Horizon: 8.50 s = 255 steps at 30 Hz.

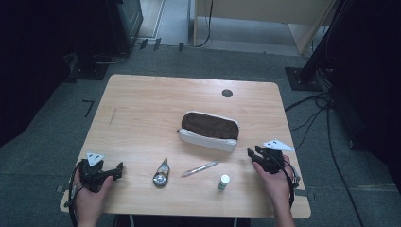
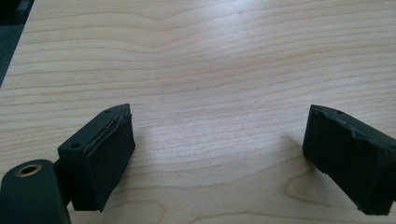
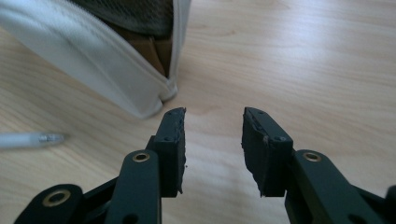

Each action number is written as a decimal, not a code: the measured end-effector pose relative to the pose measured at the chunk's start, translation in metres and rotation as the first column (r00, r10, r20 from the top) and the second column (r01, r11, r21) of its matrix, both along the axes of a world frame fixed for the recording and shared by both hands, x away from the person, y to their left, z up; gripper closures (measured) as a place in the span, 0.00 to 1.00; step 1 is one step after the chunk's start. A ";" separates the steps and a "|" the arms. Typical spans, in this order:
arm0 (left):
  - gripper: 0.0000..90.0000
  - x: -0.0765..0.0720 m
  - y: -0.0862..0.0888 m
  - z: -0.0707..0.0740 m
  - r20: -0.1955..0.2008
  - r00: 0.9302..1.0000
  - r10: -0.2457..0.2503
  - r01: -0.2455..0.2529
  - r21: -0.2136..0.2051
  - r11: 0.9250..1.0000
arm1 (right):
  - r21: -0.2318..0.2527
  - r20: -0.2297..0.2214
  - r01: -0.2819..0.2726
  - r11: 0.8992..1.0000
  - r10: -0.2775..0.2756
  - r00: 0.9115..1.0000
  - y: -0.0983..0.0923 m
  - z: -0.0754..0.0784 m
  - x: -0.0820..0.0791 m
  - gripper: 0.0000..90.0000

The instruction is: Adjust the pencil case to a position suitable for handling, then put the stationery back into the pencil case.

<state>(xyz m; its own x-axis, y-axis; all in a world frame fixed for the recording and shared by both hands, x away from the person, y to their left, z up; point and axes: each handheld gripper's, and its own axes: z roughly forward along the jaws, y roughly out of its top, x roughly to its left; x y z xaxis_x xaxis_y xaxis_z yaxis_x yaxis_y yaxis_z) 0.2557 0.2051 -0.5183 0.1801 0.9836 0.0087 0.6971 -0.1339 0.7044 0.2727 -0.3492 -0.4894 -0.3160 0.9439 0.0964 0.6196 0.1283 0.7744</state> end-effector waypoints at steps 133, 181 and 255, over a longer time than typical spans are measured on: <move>0.10 0.001 -0.002 0.000 0.001 1.000 -0.028 0.028 -0.002 1.000 | 0.132 0.093 -0.584 0.801 0.577 0.811 0.049 -0.014 -0.078 0.59; 0.10 0.001 -0.002 0.000 0.001 0.999 -0.037 0.037 0.000 0.999 | 0.075 0.195 -0.434 0.898 0.414 0.889 0.061 0.049 -0.042 0.74; 0.10 0.001 -0.002 0.000 -0.002 0.998 -0.056 0.056 0.001 0.998 | -0.063 -0.023 -0.410 0.910 0.409 0.912 0.146 0.027 0.082 0.74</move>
<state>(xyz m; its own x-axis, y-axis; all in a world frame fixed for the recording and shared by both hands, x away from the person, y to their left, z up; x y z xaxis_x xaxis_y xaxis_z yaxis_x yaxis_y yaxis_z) 0.2562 0.2031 -0.5182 0.2346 0.9720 0.0094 0.6899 -0.1733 0.7028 0.3546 -0.2034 -0.4625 -0.6757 0.7359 0.0442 0.5088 0.4221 0.7503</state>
